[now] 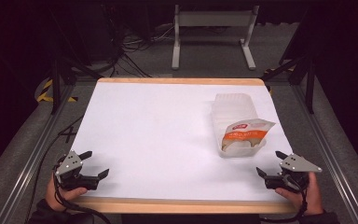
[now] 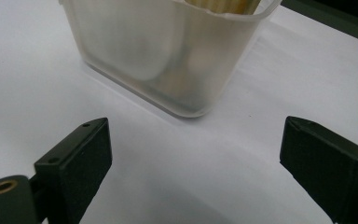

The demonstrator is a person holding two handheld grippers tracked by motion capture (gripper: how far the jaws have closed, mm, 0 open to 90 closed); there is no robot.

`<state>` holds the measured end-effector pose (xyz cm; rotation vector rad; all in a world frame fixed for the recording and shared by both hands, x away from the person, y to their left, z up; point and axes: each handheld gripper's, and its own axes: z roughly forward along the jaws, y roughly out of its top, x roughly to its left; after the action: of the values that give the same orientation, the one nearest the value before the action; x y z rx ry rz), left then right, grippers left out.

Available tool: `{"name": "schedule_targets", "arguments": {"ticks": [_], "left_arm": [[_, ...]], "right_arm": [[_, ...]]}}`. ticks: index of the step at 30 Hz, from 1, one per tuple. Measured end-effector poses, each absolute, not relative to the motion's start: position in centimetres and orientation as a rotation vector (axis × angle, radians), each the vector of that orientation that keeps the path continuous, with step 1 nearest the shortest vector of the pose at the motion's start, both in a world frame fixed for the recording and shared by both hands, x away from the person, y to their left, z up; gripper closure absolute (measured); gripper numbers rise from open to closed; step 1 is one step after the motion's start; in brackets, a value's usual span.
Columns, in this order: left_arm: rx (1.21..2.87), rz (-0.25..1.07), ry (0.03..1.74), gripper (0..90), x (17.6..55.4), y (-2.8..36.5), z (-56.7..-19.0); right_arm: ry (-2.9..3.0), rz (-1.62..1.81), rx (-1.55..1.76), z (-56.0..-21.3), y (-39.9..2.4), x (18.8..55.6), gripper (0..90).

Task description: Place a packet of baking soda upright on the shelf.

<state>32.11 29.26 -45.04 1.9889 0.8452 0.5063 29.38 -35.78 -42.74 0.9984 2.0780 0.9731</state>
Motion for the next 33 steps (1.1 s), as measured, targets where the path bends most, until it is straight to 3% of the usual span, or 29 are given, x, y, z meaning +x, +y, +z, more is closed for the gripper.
{"name": "schedule_targets", "arguments": {"ticks": [33], "left_arm": [[1.992, 0.501, 0.831, 5.8, 32.26, 28.71, -44.83]], "right_arm": [[2.087, 0.972, 0.996, -42.74, -35.54, 29.37, 9.8]]}}
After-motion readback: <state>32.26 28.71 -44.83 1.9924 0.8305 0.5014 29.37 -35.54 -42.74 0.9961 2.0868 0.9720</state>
